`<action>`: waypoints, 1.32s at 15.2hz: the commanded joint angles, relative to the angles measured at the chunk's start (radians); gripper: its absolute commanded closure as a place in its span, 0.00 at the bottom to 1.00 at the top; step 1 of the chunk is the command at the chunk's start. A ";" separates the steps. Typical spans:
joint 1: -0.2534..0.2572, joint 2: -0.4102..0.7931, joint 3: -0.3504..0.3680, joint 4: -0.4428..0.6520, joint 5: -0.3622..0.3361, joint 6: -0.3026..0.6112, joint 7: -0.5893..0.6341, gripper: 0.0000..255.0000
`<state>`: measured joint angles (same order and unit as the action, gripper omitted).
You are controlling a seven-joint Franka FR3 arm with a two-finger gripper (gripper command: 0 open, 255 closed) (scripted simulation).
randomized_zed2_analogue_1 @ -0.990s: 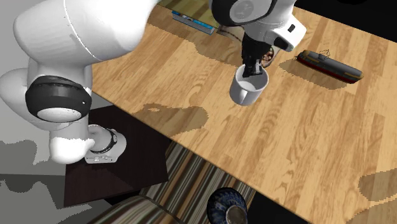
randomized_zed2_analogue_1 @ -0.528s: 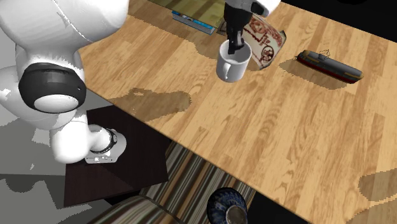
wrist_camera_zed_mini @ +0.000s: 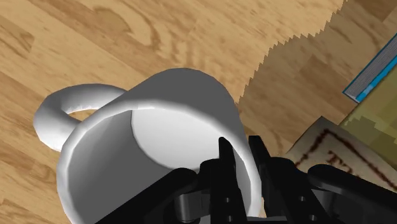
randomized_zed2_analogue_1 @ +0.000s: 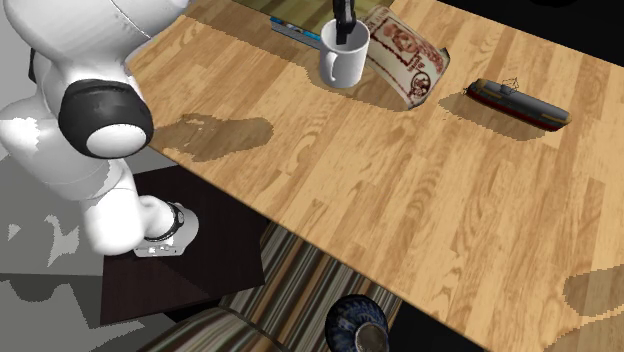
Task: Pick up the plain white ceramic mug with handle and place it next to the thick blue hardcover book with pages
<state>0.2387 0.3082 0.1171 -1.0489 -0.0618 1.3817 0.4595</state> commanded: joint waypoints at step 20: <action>0.085 -0.055 0.039 -0.230 -0.006 0.170 0.136 1.00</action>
<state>0.3257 0.2623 0.1562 -1.2534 -0.0689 1.5340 0.5965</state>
